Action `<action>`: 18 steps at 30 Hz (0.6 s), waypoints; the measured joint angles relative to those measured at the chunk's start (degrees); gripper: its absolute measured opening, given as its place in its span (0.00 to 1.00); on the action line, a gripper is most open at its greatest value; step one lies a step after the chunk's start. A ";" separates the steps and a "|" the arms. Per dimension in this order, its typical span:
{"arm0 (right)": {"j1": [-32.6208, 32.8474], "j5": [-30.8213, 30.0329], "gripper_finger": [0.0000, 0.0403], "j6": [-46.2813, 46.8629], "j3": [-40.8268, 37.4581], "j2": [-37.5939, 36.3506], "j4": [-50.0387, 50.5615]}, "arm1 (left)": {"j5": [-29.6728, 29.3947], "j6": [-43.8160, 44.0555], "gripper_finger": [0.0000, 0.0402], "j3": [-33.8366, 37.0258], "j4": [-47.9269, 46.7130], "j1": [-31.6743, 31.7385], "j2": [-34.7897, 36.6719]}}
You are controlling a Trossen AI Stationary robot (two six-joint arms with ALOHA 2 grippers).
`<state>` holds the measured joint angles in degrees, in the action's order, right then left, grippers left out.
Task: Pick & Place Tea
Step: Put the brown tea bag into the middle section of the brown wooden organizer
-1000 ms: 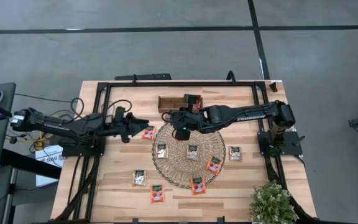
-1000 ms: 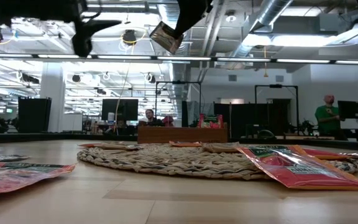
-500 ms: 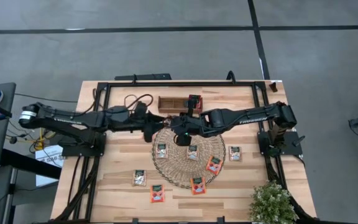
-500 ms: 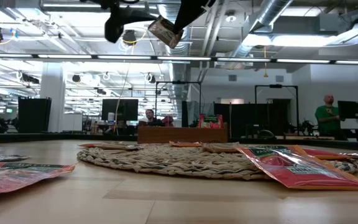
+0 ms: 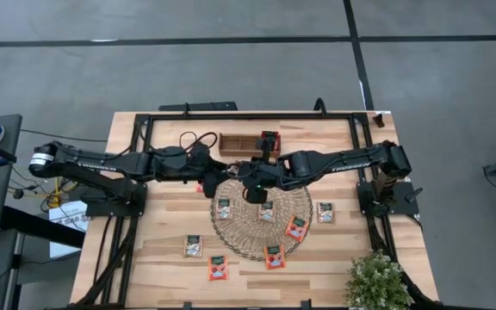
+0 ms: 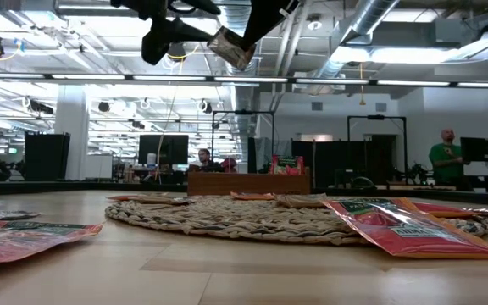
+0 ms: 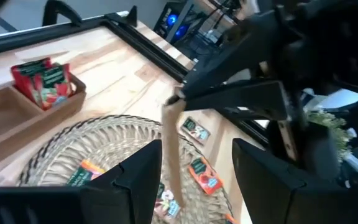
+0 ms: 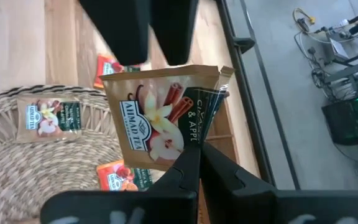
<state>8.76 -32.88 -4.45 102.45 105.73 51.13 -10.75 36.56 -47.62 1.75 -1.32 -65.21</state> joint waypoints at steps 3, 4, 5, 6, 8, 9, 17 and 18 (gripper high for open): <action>0.05 0.73 0.00 0.04 0.00 0.00 -0.02 | -0.50 0.08 0.47 0.00 -0.23 0.04 -0.04; 0.04 1.20 0.00 0.06 -0.02 0.00 -0.12 | -0.50 0.09 0.47 0.00 -0.11 0.20 -0.04; 0.02 1.51 0.00 0.07 -0.02 0.00 -0.26 | -0.49 0.09 0.47 0.00 -0.12 0.32 -0.04; 0.02 1.51 0.00 0.07 -0.02 0.00 -0.38 | -0.49 0.09 0.47 0.00 -0.18 0.48 -0.04; 0.02 1.53 0.00 0.11 -0.02 0.00 -0.46 | -0.52 0.09 0.47 0.00 -0.23 0.77 -0.04; 0.02 1.54 0.00 0.29 -0.02 0.00 -0.46 | -0.56 0.09 0.47 0.00 -0.45 0.97 -0.04; 0.02 2.12 0.00 1.05 -0.04 0.00 -0.59 | 0.05 0.09 0.47 0.00 -2.34 2.61 -0.04; 0.02 2.26 0.00 1.14 -0.04 0.00 -0.63 | 0.05 0.09 0.47 0.00 -2.47 2.62 -0.04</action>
<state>8.78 -30.63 -3.30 102.41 105.73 50.51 -10.70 36.64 -47.62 -0.73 1.30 -65.25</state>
